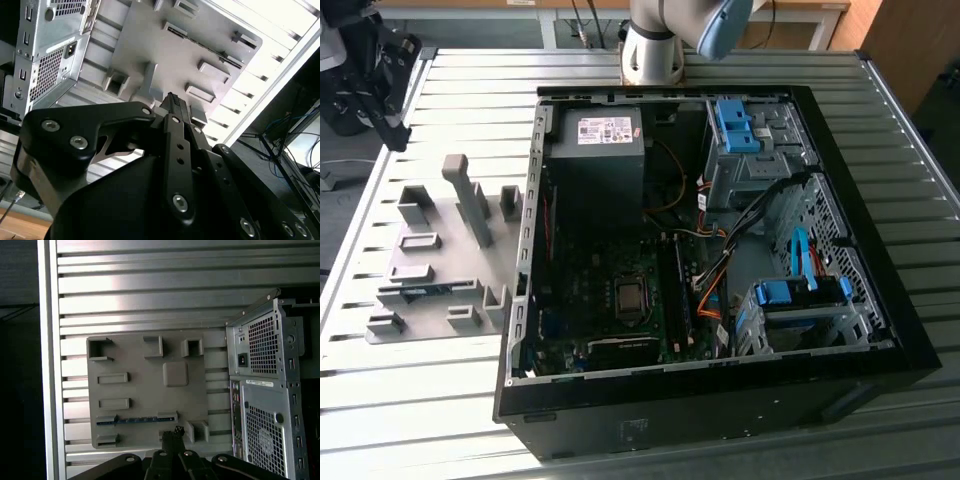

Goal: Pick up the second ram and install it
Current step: 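Reach for the second ram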

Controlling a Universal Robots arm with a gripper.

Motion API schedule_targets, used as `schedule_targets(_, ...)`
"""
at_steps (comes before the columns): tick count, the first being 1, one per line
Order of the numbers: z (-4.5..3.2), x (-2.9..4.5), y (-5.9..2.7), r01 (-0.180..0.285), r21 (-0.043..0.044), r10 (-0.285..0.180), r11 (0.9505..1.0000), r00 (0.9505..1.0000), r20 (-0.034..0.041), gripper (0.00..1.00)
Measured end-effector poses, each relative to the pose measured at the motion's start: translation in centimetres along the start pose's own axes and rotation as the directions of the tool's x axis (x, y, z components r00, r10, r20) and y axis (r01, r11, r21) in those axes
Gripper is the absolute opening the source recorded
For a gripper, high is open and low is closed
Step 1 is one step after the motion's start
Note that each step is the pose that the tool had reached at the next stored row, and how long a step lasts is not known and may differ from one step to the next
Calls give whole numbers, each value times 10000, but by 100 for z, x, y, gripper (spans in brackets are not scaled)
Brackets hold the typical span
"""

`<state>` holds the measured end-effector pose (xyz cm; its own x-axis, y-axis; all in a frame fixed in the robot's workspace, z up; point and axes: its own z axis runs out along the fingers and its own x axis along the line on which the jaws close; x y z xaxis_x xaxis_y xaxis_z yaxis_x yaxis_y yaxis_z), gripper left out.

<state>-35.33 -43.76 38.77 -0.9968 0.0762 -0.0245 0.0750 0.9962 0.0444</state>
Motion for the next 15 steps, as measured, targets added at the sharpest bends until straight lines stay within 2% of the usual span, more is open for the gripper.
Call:
schedule_targets(4,-1,62,-14,0,0,0,10000,10000,0,11)
schedule_targets(6,0,141,-8,-1,0,1,10000,10000,0,11)
schedule_targets(15,3,140,14,0,0,0,10000,10000,-2,11)
